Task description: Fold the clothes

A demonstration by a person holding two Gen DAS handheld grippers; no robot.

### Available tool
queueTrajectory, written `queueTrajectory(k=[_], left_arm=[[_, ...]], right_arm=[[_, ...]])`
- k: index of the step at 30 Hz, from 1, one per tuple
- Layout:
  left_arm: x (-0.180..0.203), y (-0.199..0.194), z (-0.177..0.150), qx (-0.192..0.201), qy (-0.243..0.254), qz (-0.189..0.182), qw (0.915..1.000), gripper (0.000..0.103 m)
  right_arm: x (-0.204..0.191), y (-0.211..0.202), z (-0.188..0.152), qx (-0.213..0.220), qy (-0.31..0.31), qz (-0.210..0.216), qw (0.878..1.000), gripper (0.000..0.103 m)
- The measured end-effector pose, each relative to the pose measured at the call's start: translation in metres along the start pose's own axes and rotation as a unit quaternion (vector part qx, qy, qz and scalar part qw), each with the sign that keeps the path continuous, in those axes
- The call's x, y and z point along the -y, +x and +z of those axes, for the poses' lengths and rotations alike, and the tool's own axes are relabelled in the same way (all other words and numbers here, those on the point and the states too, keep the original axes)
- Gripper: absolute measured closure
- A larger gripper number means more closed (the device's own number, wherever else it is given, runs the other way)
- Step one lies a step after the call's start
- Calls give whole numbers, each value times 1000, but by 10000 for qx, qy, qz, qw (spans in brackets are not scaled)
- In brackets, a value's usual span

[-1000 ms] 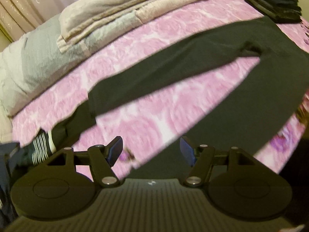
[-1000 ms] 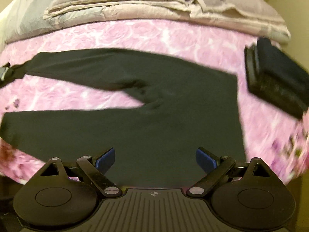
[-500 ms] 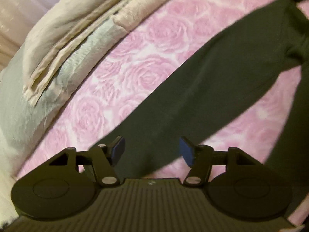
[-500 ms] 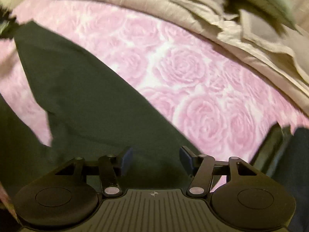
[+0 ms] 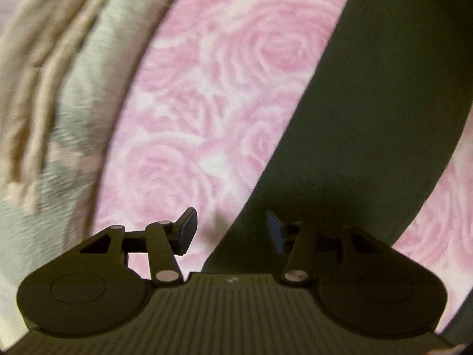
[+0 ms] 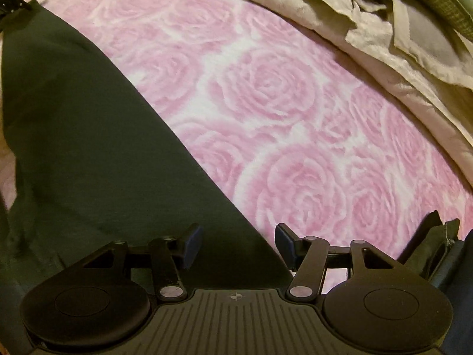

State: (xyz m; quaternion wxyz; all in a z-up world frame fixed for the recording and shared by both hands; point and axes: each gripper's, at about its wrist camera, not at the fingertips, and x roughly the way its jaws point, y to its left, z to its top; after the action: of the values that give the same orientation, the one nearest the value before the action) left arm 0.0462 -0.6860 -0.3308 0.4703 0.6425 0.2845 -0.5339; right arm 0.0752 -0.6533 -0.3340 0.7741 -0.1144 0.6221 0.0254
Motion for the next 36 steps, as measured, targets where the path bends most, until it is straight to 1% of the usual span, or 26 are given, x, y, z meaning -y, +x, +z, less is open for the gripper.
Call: queueTrajectory(k=[1,3,5,7,8,9,10,11,12,14,16,19,21,23,25,27,28,29,30,31,32,33,36], left_arm=[[0,6,-1,-56,165,-161,9997,58],[3,19,-3,-184,528,-474,9973,65],[1,21,-4,-193,639,-642,9957,68],[-2,23,-4,-188,721,-792,9941,73],[-3,24,-3,-186,762,-867,9931,78],[-5,25,-3,-183,802,-942,9921,86],[-5,23,-5,-168,806,-943,9921,91],[-6,21,-7,-150,800,-923,9924,97],[-6,19,-10,-131,794,-903,9927,99],[-6,15,-13,-71,756,-849,9935,100],[-1,13,-15,-56,759,-712,9945,100],[8,12,-16,-43,772,-492,9958,101],[17,9,-18,-51,853,-297,9959,101],[26,6,-17,-66,938,-101,9955,101],[33,1,-16,-72,1059,122,9943,101],[41,-5,-13,-85,1203,343,9921,101],[46,-8,-12,-93,1212,428,9917,101],[46,-13,-12,-103,1168,494,9919,101],[49,-19,-12,-111,1104,550,9923,101],[51,-25,-12,-117,1062,612,9924,101],[53,-30,-13,-122,1026,677,9923,101],[55,-35,-12,-121,1022,746,9919,101],[57,-71,-13,59,860,1037,9909,101]], right_arm=[[0,2,1,-30,22,-6,10000,44],[-1,8,1,-115,56,0,9999,44],[-1,13,2,-201,80,3,9998,44],[0,15,2,-251,89,21,9996,44],[2,15,2,-278,97,28,9996,44],[4,15,1,-309,102,39,9995,44],[8,14,0,-345,103,54,9993,44],[11,14,-1,-385,84,76,9992,44],[14,14,-3,-434,6,103,9990,44],[17,14,-8,-530,-254,135,9982,44],[19,15,-11,-587,-550,147,9967,44],[24,22,-13,-590,-834,117,9947,44],[30,31,-12,-629,-905,197,9937,44],[37,42,-11,-770,-938,358,9920,44],[44,53,-13,-918,-903,569,9900,44],[53,59,-13,-980,-734,770,9895,45],[56,60,-12,-997,-665,835,9893,56],[59,59,-12,-1012,-573,922,9889,63],[60,56,-13,-1011,-482,1036,9883,85],[59,52,-15,-988,-450,1101,9880,100],[57,46,-17,-941,-437,1101,9885,100],[53,37,-20,-826,-440,997,9906,100],[41,-4,-34,-301,-459,587,9968,100]])
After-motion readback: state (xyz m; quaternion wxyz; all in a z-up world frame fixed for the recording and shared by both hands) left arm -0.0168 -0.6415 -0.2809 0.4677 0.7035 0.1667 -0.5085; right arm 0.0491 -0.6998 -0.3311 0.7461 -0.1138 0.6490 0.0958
